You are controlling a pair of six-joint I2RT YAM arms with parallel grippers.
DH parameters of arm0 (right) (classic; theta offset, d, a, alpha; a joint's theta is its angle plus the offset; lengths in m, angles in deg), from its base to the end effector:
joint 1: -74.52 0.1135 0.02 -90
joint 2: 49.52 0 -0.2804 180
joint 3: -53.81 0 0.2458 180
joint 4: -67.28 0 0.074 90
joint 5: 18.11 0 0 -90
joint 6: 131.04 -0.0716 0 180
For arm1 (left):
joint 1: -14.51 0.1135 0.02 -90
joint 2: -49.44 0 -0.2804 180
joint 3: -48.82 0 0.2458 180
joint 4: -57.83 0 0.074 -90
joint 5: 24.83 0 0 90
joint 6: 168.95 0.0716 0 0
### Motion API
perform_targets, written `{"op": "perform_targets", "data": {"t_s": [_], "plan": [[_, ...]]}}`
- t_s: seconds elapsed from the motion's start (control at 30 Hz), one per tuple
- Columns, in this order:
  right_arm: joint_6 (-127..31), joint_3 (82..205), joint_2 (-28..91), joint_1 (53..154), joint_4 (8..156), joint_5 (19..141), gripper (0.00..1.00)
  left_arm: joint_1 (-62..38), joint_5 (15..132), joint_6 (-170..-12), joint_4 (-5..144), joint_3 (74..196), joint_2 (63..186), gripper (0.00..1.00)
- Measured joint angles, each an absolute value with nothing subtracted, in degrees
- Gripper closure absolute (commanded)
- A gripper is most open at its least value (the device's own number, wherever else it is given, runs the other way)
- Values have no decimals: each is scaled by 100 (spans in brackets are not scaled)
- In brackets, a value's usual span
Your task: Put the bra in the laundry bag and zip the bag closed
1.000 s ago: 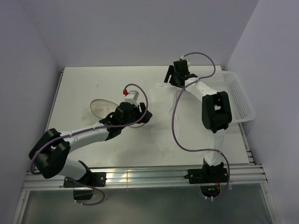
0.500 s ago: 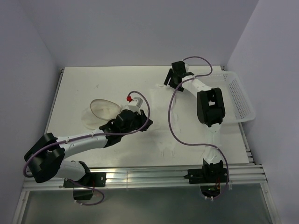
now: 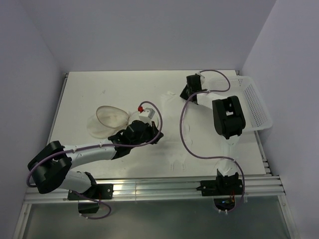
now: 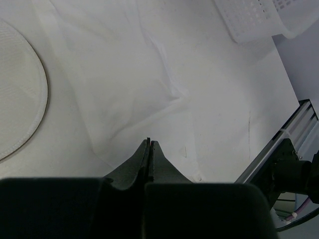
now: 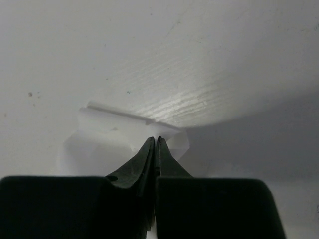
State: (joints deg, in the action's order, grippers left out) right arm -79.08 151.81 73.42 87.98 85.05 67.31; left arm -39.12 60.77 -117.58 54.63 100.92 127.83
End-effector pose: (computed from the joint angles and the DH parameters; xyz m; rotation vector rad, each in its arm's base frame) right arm 0.4897 0.1113 0.1466 0.5383 2.2784 0.3609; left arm 0.1928 -0.2525 0.2223 0.2217 2.0933 -0.9464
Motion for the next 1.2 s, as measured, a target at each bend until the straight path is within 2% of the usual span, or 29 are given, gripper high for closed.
{"op": "perform_targets", "data": {"t_s": [0.1, 0.2, 0.23, 0.3, 0.33, 0.53, 0.67, 0.83, 1.07, 1.2], "plan": [[-7878, 14475, 6865, 8798, 7731, 6829, 100, -3916, 6026, -11756, 5498, 10099, 12811, 98], [-7775, 13756, 6210, 8798, 7128, 7006, 100, -3897, 5967, -11758, 5640, 10267, 12910, 88], [-7718, 13546, 5978, 8798, 6855, 7129, 100, -3855, 5987, -11767, 5651, 10377, 12991, 73], [-7583, 13240, 5613, 8795, 6385, 7356, 100, -3722, 6059, -11819, 5640, 10584, 13133, 58], [-7500, 13118, 5460, 8791, 6079, 7516, 100, -3619, 6145, -11867, 5625, 10676, 13192, 41], [-7242, 12515, 5110, 8688, 4859, 8477, 100, -2262, 6903, -12330, 5424, 11389, 13683, 20], [-7135, 12121, 4994, 8607, 4457, 8952, 100, -1481, 7104, -12492, 5334, 11813, 14009, 16], [-7095, 11852, 4791, 8566, 4057, 9319, 100, -1328, 7633, -12564, 5199, 13010, 15130, 16], [-7135, 11531, 4651, 8478, 3403, 9682, 100, -1326, 8343, -12870, 5098, 13806, 16381, 23], [-7154, 11415, 4649, 8472, 3303, 9811, 100, -1326, 8621, -13122, 4860, 13817, 16652, 33]]}}
